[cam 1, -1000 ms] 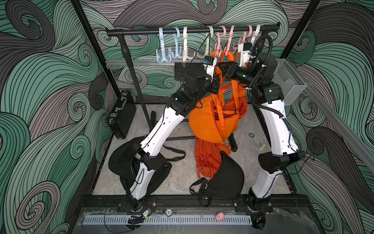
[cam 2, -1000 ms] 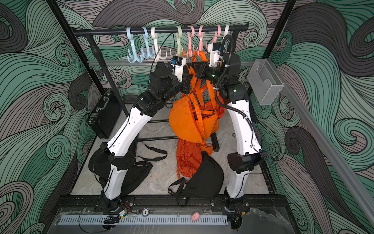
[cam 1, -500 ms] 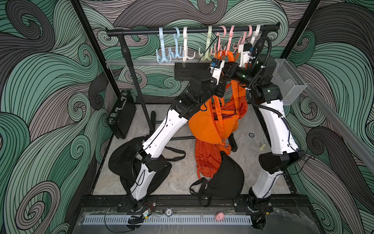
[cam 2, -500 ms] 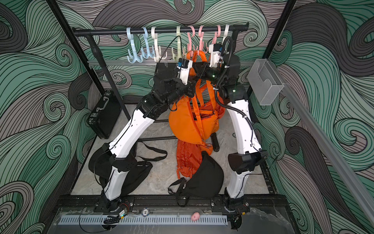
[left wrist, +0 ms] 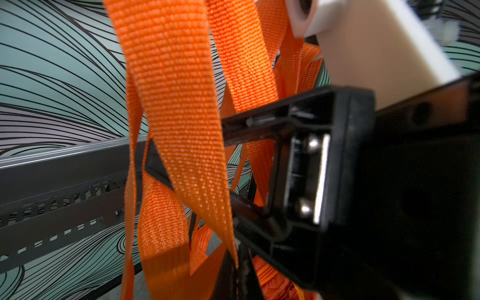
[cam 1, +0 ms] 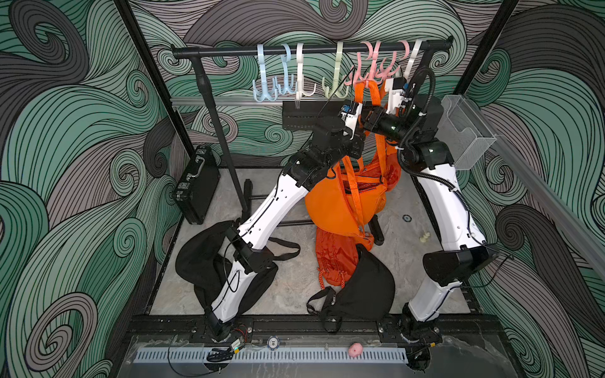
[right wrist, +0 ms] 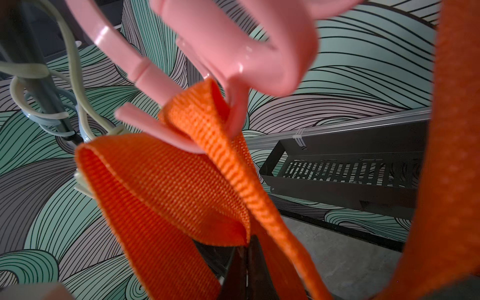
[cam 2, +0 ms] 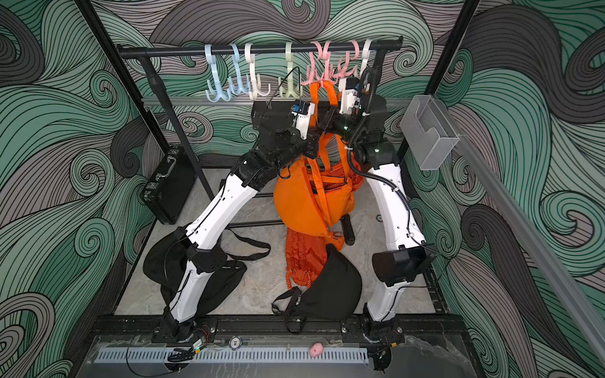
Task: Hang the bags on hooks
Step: Hang the bag on the hook.
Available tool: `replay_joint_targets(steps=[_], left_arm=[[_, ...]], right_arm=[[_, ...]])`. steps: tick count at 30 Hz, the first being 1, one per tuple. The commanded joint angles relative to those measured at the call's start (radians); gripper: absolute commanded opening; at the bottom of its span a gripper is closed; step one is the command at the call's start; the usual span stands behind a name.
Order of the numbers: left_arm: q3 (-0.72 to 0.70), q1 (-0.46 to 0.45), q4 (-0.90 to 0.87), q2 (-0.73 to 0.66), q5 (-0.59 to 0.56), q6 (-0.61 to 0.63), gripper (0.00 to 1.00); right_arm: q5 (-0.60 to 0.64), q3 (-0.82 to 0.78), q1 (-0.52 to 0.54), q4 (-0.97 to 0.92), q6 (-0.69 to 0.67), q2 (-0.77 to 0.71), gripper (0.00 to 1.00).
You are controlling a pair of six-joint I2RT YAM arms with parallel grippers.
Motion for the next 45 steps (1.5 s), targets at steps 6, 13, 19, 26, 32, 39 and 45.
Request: replay_joint_targets(steps=[6,13,19,26,32,39,45], left_arm=[[-0.024,0.034,-0.093,-0.002,0.004,0.018,0.03],[-0.048,0.034,-0.118,-0.042,0.022,0.043,0.53],[-0.138,0.009,-0.118,-0.134,0.005,0.094,0.76],[-0.263,0.009,-0.123,-0.223,-0.021,0.114,0.82],[-0.372,0.009,-0.114,-0.320,-0.049,0.128,0.92],[-0.550,0.006,-0.131,-0.466,-0.093,0.140,0.99],[-0.788,0.006,-0.110,-0.622,-0.137,0.144,0.99]], right_arm=[[0.068,-0.075,-0.034,-0.007,-0.004,-0.078,0.00],[0.115,-0.166,-0.090,0.022,0.031,-0.126,0.00],[0.089,-0.165,-0.102,0.026,0.030,-0.125,0.00],[0.124,-0.186,-0.102,0.001,0.002,-0.133,0.00],[0.223,-0.185,-0.106,-0.071,-0.024,-0.146,0.00],[0.247,-0.170,-0.106,-0.094,-0.031,-0.168,0.04],[0.235,-0.196,-0.105,-0.069,-0.029,-0.226,0.44]])
